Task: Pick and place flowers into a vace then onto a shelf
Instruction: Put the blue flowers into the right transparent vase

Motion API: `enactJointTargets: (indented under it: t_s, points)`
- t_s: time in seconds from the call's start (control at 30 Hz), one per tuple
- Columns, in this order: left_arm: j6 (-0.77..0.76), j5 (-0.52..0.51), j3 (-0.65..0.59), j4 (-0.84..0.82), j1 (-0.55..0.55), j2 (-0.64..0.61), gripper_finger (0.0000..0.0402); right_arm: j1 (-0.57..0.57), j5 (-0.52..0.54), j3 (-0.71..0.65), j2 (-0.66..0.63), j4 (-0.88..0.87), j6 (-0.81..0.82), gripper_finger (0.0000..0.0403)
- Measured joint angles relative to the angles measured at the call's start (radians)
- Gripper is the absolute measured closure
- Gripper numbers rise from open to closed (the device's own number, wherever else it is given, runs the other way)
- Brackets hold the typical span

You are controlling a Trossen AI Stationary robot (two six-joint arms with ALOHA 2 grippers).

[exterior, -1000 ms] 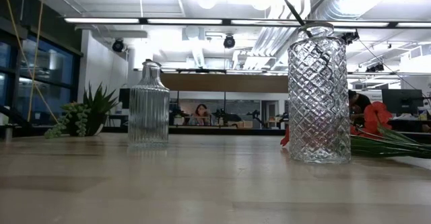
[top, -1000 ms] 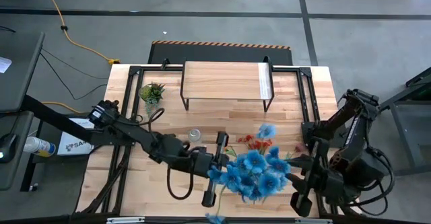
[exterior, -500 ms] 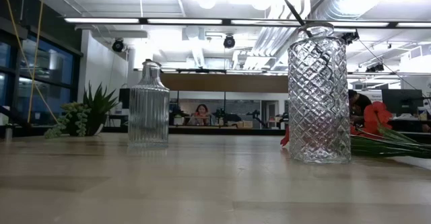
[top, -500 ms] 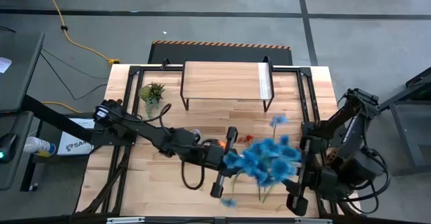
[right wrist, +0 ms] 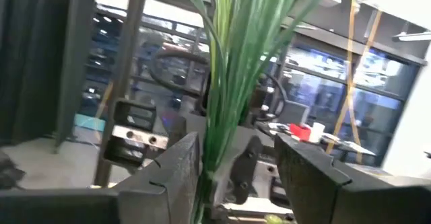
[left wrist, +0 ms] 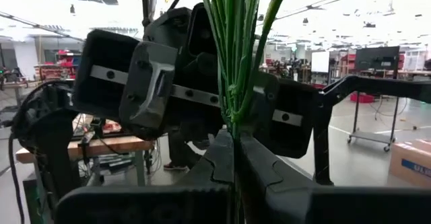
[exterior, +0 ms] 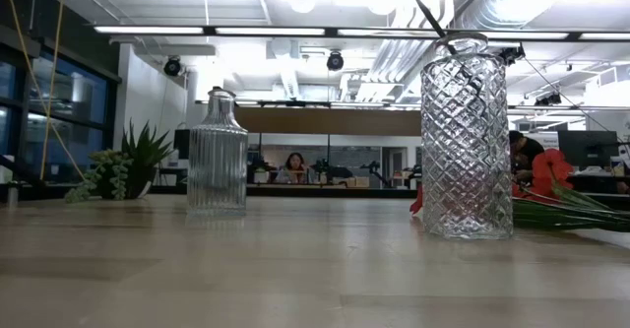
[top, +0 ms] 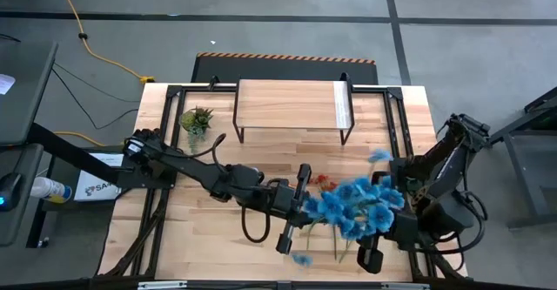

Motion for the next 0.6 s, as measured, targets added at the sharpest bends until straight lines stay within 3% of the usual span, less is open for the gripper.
enactJointTargets:
  t_s: [0.43, 0.6]
  points:
    - [-0.001, 0.001, 0.0, -0.026, 0.0, 0.0, 0.0366, -0.048, -0.047, 0.0, -0.001, -0.068, 0.112, 0.0221]
    - [-0.001, -0.004, 0.0, -0.027, 0.0, 0.0, 0.0366, -0.048, -0.038, 0.0, -0.001, -0.08, 0.121, 0.025]
